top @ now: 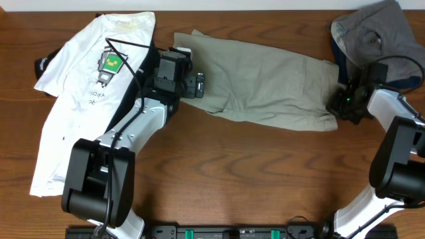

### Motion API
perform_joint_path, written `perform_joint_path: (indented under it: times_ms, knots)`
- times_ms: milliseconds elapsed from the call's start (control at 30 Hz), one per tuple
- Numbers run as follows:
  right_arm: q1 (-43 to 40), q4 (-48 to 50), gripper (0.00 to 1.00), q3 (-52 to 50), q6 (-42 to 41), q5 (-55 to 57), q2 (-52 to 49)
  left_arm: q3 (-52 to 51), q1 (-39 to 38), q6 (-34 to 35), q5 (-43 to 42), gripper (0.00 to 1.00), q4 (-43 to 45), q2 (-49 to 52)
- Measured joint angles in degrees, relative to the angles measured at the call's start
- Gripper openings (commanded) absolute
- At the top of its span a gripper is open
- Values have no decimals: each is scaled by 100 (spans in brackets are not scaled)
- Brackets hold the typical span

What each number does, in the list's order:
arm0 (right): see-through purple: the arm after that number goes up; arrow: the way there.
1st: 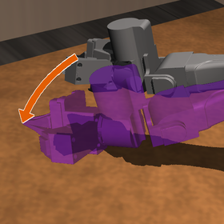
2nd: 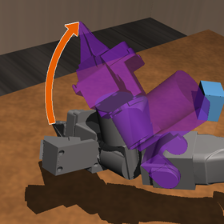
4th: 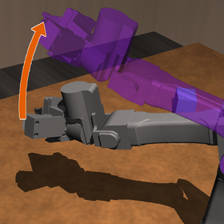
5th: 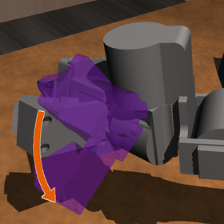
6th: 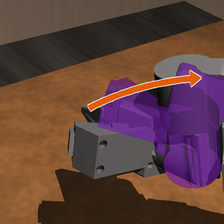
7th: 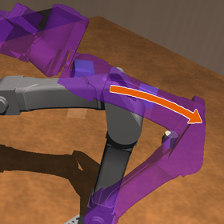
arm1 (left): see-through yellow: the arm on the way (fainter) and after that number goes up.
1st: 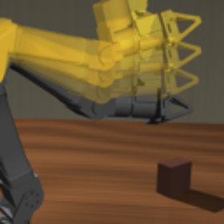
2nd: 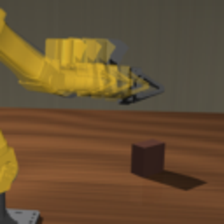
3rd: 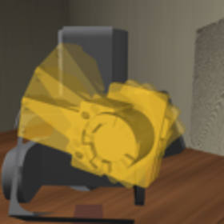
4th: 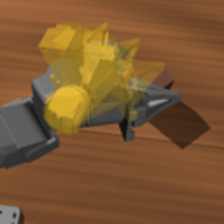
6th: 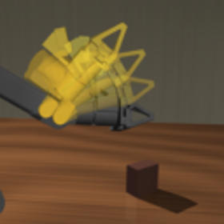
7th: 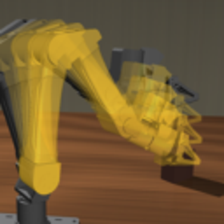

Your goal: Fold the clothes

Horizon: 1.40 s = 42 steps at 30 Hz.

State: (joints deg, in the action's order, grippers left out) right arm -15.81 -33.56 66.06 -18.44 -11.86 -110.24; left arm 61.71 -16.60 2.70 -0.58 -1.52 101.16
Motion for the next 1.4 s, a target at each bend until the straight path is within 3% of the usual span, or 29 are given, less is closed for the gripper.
perform_joint_path:
  times_ms: [367,433,500,567,800,1067,1400]
  knots:
    - [-450,-2179,1,304,575,133,411,0,0,0,-431,97,96,0]
    - [-476,-2424,1,378,704,155,645,0,0,7,-605,86,195,0]
    - [-474,-2586,1,431,798,164,903,0,0,57,-774,68,332,0]
    - [-474,-2682,1,450,859,162,1097,0,0,42,-870,43,509,0]
    - [-474,-2918,1,450,984,20,1421,0,2,57,-975,14,739,201]
    - [-474,-3163,1,450,1021,-140,2267,0,122,44,-951,8,1025,1023]
    - [-474,-3552,1,450,1043,-323,3012,0,144,44,-955,7,1088,1091]
